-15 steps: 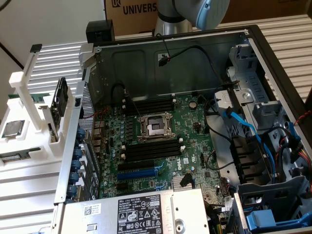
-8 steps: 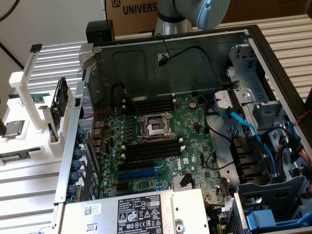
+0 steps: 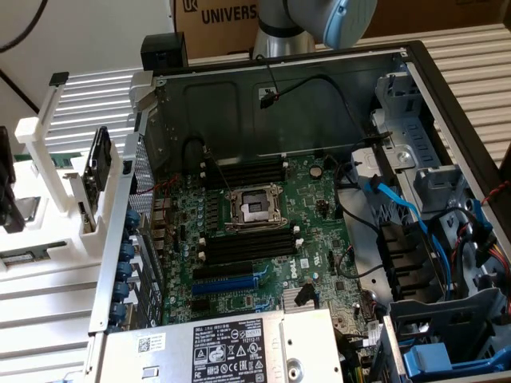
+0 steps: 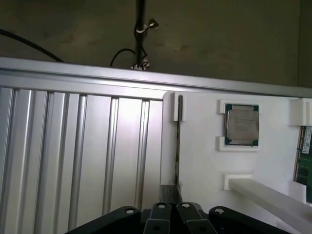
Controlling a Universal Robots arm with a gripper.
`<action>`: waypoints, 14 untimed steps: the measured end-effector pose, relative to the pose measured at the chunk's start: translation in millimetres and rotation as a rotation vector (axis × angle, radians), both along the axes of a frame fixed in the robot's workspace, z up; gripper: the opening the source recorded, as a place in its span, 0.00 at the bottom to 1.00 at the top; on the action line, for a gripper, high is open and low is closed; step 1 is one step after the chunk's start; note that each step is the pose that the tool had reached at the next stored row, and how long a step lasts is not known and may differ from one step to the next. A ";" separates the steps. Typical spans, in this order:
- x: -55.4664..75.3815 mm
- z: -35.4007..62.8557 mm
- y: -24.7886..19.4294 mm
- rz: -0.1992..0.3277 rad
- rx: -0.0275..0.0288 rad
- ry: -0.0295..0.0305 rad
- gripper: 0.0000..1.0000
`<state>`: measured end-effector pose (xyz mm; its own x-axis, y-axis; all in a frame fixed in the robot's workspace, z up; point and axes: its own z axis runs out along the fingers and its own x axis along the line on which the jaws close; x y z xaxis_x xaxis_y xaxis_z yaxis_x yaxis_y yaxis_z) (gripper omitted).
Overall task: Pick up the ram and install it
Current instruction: 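Pick up the ram and move it above insertion slot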
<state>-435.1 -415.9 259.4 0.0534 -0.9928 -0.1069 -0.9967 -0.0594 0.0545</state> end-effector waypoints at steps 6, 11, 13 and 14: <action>1.0 -15.8 8.2 0.000 -0.0004 0.0007 0.10; 0.6 -22.7 21.0 0.001 -0.0110 0.0021 0.10; -0.3 -24.9 21.3 0.003 -0.0125 0.0024 0.10; -0.9 -26.0 21.9 0.004 -0.0139 0.0025 0.10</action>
<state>-436.0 -394.0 233.4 0.0567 -0.9940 -0.0933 -0.9964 -0.0623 0.0578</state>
